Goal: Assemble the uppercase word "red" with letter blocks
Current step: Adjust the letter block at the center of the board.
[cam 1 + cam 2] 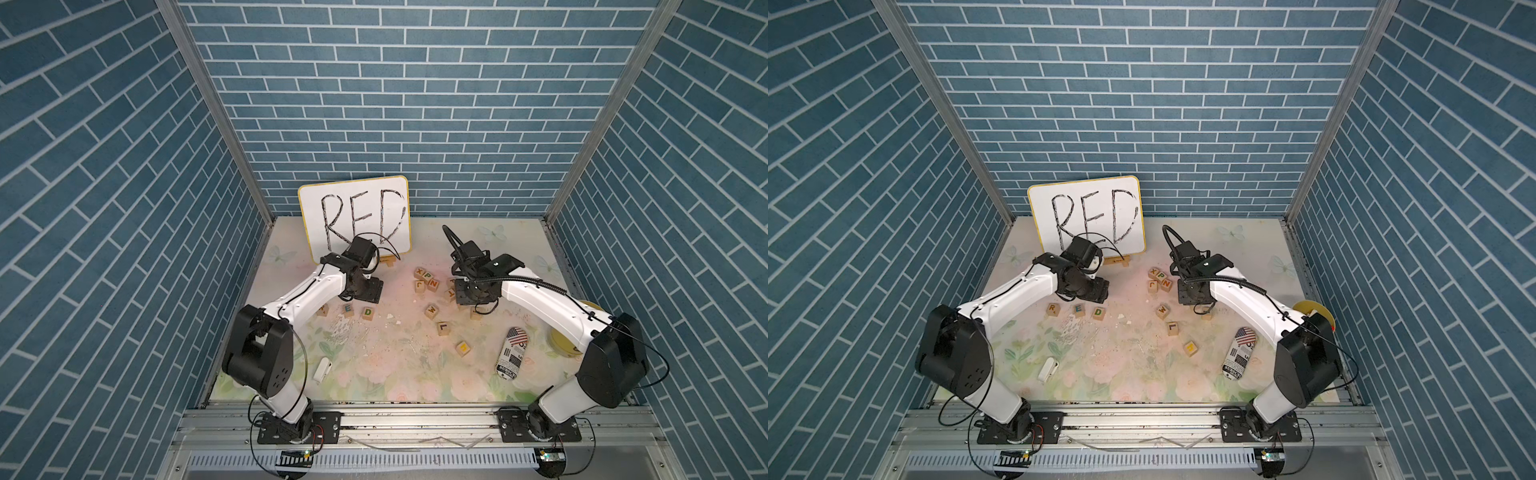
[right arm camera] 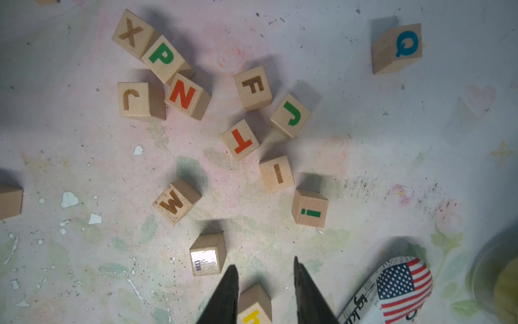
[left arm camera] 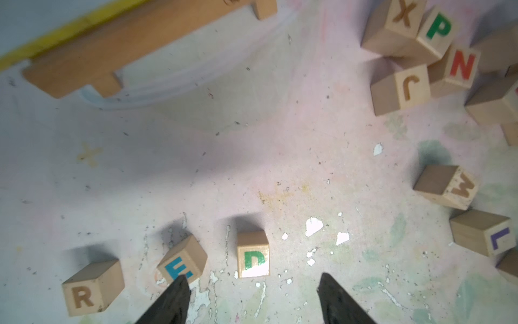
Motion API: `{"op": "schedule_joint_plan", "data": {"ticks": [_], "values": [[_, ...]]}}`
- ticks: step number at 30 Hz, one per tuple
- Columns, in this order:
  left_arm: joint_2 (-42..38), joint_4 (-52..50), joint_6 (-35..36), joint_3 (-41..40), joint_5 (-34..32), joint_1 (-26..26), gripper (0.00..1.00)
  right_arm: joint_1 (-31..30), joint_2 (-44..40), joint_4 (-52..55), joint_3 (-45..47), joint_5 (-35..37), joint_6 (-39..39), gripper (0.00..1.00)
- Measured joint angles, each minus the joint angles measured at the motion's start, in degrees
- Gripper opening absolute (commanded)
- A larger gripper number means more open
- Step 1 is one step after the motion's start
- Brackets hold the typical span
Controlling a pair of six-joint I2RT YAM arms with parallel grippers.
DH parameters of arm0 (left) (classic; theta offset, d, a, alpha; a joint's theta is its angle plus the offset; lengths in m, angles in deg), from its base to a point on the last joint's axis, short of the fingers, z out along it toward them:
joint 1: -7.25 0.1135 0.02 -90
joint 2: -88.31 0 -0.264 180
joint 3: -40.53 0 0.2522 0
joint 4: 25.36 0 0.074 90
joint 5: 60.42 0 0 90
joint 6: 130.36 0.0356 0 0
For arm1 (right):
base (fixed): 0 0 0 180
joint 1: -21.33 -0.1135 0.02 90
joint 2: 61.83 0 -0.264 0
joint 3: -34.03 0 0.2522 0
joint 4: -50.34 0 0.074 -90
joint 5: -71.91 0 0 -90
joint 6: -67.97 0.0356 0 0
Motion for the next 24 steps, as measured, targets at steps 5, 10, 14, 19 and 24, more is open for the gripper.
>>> {"op": "schedule_joint_plan", "data": {"ticks": [5, 10, 14, 19, 24], "values": [[0.11, -0.11, -0.81, -3.3, -0.17, 7.04, 0.65, 0.0, 0.76, -0.2, -0.68, -0.48, 0.0, 0.35], [2.97, -0.31, -1.36, -4.33, 0.24, 11.06, 0.62, 0.0, 0.94, -0.2, -0.68, -0.81, 0.0, 0.35], [4.7, -0.09, -1.51, -4.5, 1.86, 11.04, 0.61, 0.0, 0.94, -0.22, -0.68, -0.81, 0.0, 0.35], [5.2, 0.5, -1.51, -5.57, 3.54, 11.04, 0.61, 0.0, 0.96, -0.2, -0.68, -0.83, 0.0, 0.35], [6.69, 0.9, -1.51, -6.1, 4.5, 11.04, 0.6, 0.0, 1.55, -0.22, -0.68, -0.81, 0.0, 0.35]]}}
